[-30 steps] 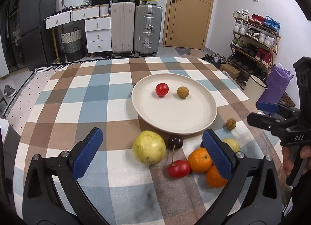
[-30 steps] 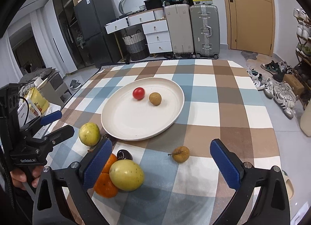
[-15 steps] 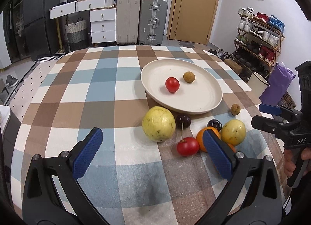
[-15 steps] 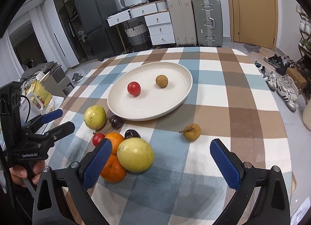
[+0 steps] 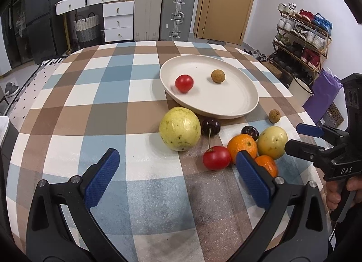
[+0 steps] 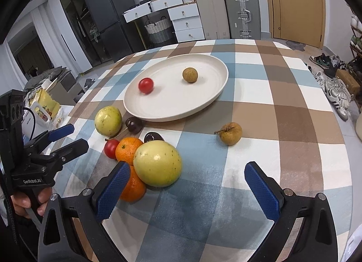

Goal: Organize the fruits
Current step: 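Withdraw both grippers from the plate toward the large yellow fruits, then grasp a large yellow fruit with the right gripper while the left grasps a yellow-green guava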

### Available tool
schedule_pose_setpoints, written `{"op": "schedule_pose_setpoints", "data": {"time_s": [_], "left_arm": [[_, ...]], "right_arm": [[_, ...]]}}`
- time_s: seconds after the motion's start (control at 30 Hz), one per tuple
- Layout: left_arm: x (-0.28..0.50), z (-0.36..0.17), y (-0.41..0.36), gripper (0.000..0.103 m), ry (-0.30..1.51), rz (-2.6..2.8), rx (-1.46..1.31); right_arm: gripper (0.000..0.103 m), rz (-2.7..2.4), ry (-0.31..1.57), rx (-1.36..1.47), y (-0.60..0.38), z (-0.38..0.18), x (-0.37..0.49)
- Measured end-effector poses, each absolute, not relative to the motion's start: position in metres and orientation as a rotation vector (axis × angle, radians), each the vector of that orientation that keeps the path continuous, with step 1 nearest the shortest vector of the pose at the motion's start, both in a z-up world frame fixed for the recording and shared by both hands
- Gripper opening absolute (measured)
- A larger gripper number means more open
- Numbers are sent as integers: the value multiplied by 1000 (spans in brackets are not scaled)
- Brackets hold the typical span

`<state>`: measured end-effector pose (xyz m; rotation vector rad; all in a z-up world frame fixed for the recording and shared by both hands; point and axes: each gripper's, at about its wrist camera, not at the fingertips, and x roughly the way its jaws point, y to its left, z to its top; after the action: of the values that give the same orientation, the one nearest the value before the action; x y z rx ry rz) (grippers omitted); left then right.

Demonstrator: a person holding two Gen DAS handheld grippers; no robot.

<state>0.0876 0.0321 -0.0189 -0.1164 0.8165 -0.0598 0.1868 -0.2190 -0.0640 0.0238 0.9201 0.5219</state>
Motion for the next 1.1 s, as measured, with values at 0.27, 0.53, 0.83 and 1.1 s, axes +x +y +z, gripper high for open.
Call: {"op": "schedule_pose_setpoints", "data": {"time_s": [0.27, 0.53, 0.83, 1.1], "left_arm": [[91, -22, 30, 102, 816, -65, -126], [94, -28, 32, 102, 826, -64, -138], [97, -33, 36, 102, 838, -55, -148], [102, -35, 37, 102, 840, -46, -150]], "right_arm": [[102, 542, 944, 45, -210, -73, 191], [102, 514, 971, 49, -207, -83, 200], [97, 550, 976, 78, -207, -86, 204], [70, 627, 965, 126, -206, -84, 201]]}}
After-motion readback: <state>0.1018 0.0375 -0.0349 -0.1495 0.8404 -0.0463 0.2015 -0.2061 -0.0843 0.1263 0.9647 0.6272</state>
